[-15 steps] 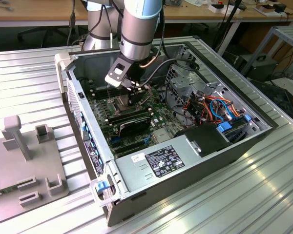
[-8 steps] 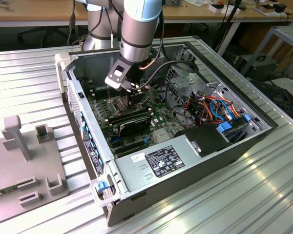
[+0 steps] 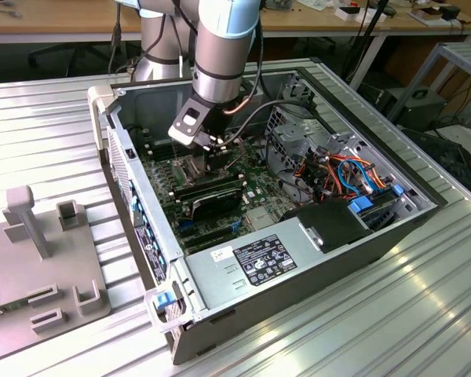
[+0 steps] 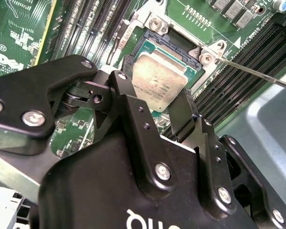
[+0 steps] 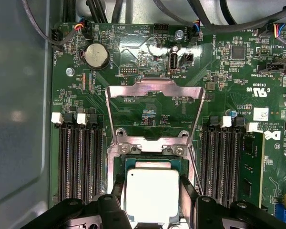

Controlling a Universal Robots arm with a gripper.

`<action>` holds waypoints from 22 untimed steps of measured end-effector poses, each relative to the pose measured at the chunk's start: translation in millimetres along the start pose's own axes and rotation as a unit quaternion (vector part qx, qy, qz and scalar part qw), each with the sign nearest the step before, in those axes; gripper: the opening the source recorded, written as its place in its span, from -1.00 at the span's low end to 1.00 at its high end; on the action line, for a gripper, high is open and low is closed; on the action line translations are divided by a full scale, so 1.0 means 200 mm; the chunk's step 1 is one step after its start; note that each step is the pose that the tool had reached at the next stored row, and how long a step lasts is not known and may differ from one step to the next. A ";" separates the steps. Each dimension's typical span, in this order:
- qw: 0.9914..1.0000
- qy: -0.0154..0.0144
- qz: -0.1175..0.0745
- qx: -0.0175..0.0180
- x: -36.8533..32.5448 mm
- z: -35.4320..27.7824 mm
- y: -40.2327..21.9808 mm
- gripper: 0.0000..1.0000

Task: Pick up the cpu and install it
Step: 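Place the cpu into insertion slot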

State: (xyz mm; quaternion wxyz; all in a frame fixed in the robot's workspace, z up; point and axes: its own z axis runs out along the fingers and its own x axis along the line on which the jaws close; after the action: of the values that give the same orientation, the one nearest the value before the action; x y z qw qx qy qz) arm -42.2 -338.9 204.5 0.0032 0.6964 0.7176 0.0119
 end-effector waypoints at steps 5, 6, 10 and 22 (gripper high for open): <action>1.000 0.000 0.000 0.000 0.000 0.008 0.000 0.09; 1.000 0.000 0.000 0.000 0.000 0.008 0.000 0.09; 1.000 0.001 0.000 0.000 0.000 0.008 -0.005 0.09; 1.000 0.004 0.000 0.000 0.000 0.015 -0.007 0.09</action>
State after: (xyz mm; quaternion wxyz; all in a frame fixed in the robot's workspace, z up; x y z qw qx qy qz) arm -43.5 -338.9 201.6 0.0007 0.6964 0.7175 0.0145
